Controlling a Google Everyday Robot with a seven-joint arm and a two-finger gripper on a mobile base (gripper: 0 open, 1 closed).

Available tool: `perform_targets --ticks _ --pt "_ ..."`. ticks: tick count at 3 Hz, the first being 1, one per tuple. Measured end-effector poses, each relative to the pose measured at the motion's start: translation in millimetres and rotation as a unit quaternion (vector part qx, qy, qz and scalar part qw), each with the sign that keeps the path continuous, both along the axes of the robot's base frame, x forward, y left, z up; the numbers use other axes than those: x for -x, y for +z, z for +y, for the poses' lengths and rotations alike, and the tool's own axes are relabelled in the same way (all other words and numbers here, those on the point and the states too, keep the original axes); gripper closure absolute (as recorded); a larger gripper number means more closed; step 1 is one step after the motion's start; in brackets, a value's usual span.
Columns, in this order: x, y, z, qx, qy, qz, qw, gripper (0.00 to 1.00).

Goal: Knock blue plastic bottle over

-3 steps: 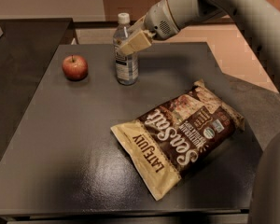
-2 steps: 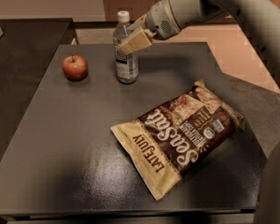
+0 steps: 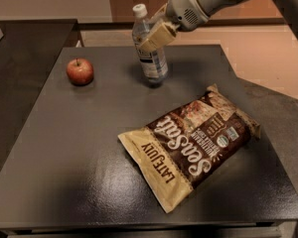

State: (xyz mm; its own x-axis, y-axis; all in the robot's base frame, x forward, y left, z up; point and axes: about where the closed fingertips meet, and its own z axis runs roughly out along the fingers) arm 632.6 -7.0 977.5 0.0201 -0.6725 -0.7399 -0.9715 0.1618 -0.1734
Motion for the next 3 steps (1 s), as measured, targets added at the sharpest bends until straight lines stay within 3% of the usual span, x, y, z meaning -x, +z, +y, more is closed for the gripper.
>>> perform_targets --ticks 1,2,3 --pt "2.5 3.9 -17.9 0.076 -0.008 -0.011 0.9970 1.00" --pt "3.0 -5.6 -30.1 0.154 -0.001 -0.008 0.9880 1.00" --pt "4.3 -22.7 -32.7 0.215 0.020 0.004 0.9764 1.00"
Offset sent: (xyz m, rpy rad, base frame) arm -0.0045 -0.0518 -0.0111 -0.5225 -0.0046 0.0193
